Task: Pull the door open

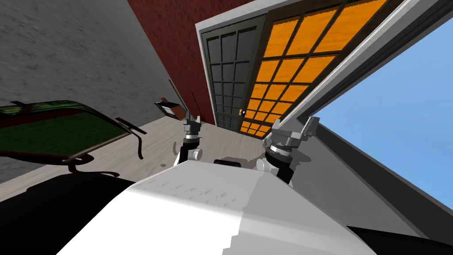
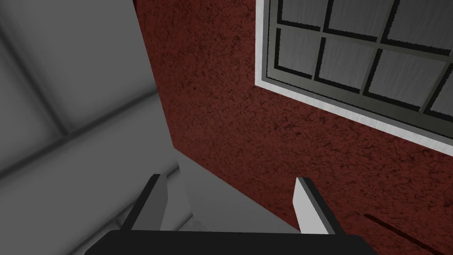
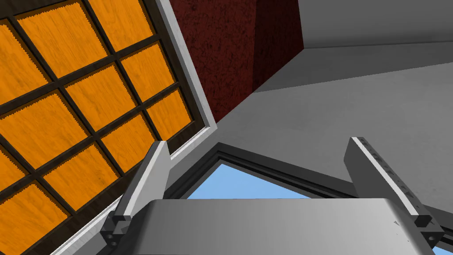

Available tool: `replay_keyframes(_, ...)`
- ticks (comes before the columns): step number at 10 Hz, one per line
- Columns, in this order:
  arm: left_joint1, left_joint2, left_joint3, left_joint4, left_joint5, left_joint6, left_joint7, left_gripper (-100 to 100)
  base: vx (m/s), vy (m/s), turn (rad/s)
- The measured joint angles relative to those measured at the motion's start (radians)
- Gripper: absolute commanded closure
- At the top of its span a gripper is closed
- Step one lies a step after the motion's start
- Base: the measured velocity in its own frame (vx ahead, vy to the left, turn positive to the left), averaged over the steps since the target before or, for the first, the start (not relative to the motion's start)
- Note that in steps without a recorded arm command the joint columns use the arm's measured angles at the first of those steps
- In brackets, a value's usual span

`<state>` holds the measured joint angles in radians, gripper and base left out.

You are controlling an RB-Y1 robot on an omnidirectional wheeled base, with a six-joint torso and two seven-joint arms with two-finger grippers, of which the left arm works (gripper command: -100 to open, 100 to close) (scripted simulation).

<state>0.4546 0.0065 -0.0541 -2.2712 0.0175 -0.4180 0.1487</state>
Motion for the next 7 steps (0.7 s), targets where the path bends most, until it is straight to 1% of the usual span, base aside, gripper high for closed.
replay_keyframes(1, -0.005, 0.007, 0.008, 0.019, -0.003, -0.005, -0.013, -100, 0.125, -0.047, -0.05)
replay_keyframes(3, -0.005, 0.017, 0.016, 0.051, -0.011, -0.019, -0.046, -100, 0.142, -0.051, -0.048)
replay_keyframes(5, -0.014, 0.024, 0.026, 0.086, -0.022, -0.026, -0.085, -100, 0.133, -0.041, -0.047)
replay_keyframes(6, -0.012, 0.028, 0.029, 0.105, -0.029, -0.035, -0.107, -100, 0.112, -0.065, -0.051)
replay_keyframes(7, -0.02, 0.032, 0.036, 0.126, -0.033, -0.04, -0.127, -100, 0.101, -0.04, -0.048)
